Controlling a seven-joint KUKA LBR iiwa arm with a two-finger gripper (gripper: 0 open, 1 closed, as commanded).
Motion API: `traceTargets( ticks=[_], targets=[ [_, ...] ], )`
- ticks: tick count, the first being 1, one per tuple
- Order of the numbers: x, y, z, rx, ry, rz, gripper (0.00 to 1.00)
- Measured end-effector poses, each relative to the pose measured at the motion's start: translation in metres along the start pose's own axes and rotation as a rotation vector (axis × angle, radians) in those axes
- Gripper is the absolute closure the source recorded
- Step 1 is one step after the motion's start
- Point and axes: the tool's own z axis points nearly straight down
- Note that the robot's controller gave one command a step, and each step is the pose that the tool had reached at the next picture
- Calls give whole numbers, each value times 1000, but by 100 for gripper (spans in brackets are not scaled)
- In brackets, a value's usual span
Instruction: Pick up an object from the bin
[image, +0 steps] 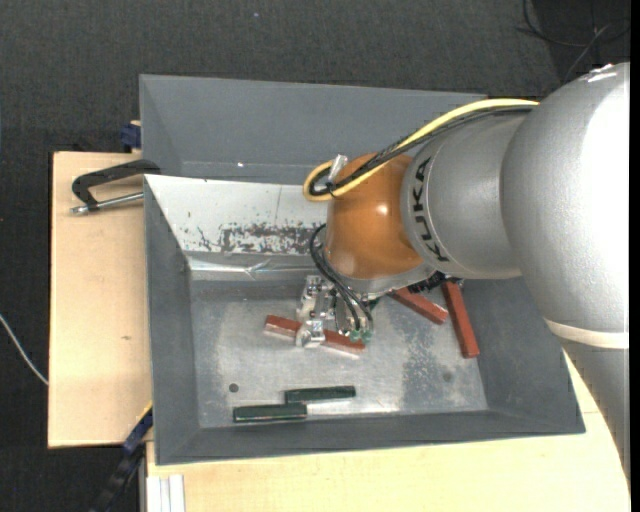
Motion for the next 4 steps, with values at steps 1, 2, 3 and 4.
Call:
traceTargets(
  ticks=[1, 2, 3, 4],
  targets=[
    [0, 0, 0, -1, 0, 0, 100],
    [2, 1, -5, -2, 2, 1, 100],
    [3, 1, -22, -5, 1, 0, 100],
    [0, 2, -35, -7, -7, 0, 100]
  ],
)
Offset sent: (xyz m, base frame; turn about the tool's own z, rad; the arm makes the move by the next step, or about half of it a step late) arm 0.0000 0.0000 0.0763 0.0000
